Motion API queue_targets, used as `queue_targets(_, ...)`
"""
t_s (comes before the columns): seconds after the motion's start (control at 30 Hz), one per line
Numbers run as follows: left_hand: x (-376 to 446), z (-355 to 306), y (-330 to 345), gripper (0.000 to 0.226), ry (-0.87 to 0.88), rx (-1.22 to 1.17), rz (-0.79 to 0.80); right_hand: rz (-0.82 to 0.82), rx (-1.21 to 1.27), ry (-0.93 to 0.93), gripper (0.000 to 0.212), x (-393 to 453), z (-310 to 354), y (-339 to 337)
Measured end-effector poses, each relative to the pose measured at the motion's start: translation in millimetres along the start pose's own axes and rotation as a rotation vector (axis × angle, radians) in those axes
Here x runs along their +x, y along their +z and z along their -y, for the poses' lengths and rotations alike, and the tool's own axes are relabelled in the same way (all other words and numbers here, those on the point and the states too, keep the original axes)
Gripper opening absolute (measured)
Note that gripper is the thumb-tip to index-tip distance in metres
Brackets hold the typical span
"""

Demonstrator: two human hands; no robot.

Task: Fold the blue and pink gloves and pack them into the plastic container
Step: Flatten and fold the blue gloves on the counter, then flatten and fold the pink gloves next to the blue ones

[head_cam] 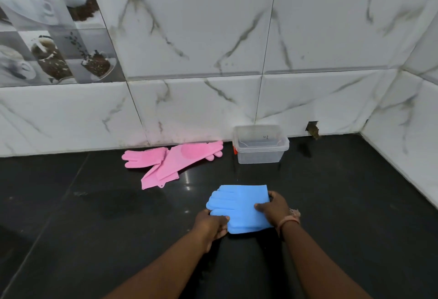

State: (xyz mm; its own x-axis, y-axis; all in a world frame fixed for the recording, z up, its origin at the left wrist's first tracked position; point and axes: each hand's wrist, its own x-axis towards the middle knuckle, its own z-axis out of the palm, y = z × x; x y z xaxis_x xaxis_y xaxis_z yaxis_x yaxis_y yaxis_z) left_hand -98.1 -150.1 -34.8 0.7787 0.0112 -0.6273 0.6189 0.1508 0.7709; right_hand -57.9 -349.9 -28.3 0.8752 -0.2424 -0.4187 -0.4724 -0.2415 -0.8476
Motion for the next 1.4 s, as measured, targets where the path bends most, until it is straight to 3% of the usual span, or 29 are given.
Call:
queue_targets(0.1,-1.0,-14.3,-3.3,0.034,0.097,0.367,-0.026,0.0,-0.199,0.047,0.034,5.9,11.7,2.9)
queue_targets(0.17,-2.7,-24.1,-10.7,0.044,0.127,0.613,-0.073,0.015,-0.464,0.051,0.038,9.2,22.9,6.5)
queue_targets(0.23,-3.9,-36.2,-22.7,0.059,0.108,0.915,-0.132,-0.029,-0.737,0.067,0.05,11.4,35.5,17.4)
queue_targets(0.3,-0.1,-47.1,-36.6,0.056,0.059,1.048,-0.122,-0.149,-0.924,0.05,0.074,8.2,50.4,36.3)
queue_targets(0.33,0.8,-52.9,-44.9,0.045,0.04,1.027,-0.127,-0.214,-0.967,-0.025,0.078,5.6,59.0,50.6)
queue_targets(0.4,4.2,-61.4,-63.1,0.03,0.047,0.788,-0.18,-0.25,-0.988,-0.279,0.067,-1.8,76.8,86.0)
queue_targets(0.47,6.7,-68.7,-79.5,0.02,0.056,0.41,-0.258,-0.094,-0.944,-0.506,0.05,-7.7,89.9,126.9)
queue_targets(0.53,7.7,-74.6,-96.9,0.019,0.058,0.088,-0.333,0.18,-0.893,-0.606,0.043,-12.3,96.4,169.3)
queue_targets(0.63,7.4,-75.2,-120.8,0.028,0.051,-0.186,-0.392,0.461,-0.743,-0.545,0.036,-16.8,101.8,215.3)
queue_targets(0.77,4.1,-63.2,-147.2,0.02,-0.021,-0.35,-0.325,0.473,-0.598,-0.426,0.031,-8.4,110.1,256.4)
queue_targets(0.87,5.1,-57.5,-168.4,0.018,-0.061,-0.395,-0.285,0.371,-0.544,-0.357,0.034,-1.2,117.4,276.1)
queue_targets(1.03,12.4,-59.9,-203.7,0.024,-0.091,-0.473,-0.19,0.136,-0.217,-0.324,0.024,12.4,148.6,283.3)
queue_targets(1.2,17.7,-65.1,-219.1,0.033,-0.147,-0.575,-0.072,-0.078,0.267,-0.581,0.015,-38.7,202.5,250.8)
queue_targets(1.3,12.3,-68.6,-215.9,0.063,-0.237,-0.694,0.129,0.058,0.541,-0.701,0.008,-83.9,192.7,215.0)
queue_targets(1.4,1.3,-68.9,-211.4,0.086,-0.229,-0.829,0.355,0.352,0.673,-0.533,0.008,-120.1,158.5,198.6)
